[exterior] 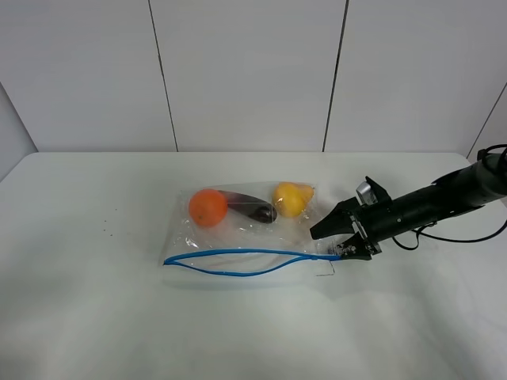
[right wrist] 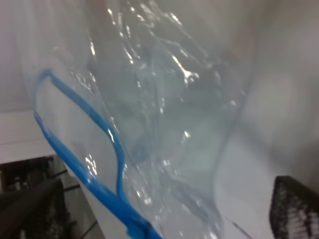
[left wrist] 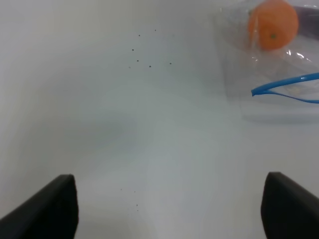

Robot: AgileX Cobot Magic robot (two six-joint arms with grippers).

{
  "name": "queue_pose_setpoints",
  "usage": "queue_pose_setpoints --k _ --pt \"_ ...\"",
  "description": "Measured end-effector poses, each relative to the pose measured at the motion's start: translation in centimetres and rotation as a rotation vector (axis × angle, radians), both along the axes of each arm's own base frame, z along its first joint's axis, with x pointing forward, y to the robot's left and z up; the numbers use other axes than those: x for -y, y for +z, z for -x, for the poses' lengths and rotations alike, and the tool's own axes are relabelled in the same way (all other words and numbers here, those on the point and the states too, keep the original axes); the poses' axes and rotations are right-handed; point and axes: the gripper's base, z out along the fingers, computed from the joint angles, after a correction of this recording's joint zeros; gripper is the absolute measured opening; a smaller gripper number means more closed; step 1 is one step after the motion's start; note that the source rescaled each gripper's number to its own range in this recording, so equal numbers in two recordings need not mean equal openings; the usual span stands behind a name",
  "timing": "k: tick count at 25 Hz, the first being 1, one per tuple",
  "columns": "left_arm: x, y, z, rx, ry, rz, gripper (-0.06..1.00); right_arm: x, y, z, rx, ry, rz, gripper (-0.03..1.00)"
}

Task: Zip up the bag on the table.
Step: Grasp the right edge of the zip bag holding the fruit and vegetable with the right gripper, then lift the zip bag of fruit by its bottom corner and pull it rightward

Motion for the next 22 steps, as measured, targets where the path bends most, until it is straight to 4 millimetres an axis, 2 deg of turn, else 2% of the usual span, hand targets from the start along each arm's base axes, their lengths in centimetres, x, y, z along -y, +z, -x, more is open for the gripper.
queue_pose_setpoints --k 4,12,18,22 --pt "0.00 0.00 0.00 0.000 0.000 0.000 1.00 -0.49 -0.45 0.03 -0.011 0.001 -0.020 0.78" --pt "0.00 0.00 0.00 0.000 0.000 0.000 1.00 -0.51 -0.73 0.04 -0.011 0.005 -0.025 0.23" --pt "0.00 0.00 0.00 0.000 0.000 0.000 1.00 -0.51 -0.72 0.04 -0.010 0.006 -0.026 0.00" --pt "0.00 0.00 0.00 0.000 0.000 0.000 1.00 -0.59 -0.58 0.08 -0.012 0.011 -0.043 0.00"
